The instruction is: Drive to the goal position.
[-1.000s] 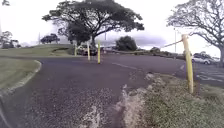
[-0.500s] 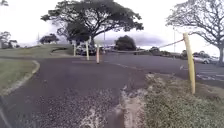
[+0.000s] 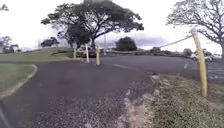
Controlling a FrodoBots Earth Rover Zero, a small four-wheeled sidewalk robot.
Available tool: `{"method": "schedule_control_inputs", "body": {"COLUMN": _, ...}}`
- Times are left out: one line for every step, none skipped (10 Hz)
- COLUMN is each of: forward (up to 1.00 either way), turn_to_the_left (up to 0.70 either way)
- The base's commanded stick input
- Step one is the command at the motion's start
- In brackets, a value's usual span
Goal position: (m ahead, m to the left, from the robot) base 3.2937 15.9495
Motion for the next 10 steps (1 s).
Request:
{"method": "schedule_control_inputs", "body": {"forward": 0.70, "turn_to_the_left": 0.34}}
{"method": "schedule_control_inputs", "body": {"forward": 0.70, "turn_to_the_left": 0.34}}
{"method": "schedule_control_inputs", "body": {"forward": 0.70, "turn_to_the_left": 0.34}}
{"method": "schedule_control_inputs", "body": {"forward": 0.70, "turn_to_the_left": 0.34}}
{"method": "schedule_control_inputs", "body": {"forward": 0.70, "turn_to_the_left": 0.34}}
{"method": "schedule_control_inputs", "body": {"forward": 0.70, "turn_to_the_left": 0.34}}
{"method": "schedule_control_inputs", "body": {"forward": 0.70, "turn_to_the_left": 0.34}}
{"method": "schedule_control_inputs", "body": {"forward": 0.70, "turn_to_the_left": 0.34}}
{"method": "schedule_control_inputs", "body": {"forward": 0.70, "turn_to_the_left": 0.34}}
{"method": "schedule_control_inputs", "body": {"forward": 0.70, "turn_to_the_left": 0.34}}
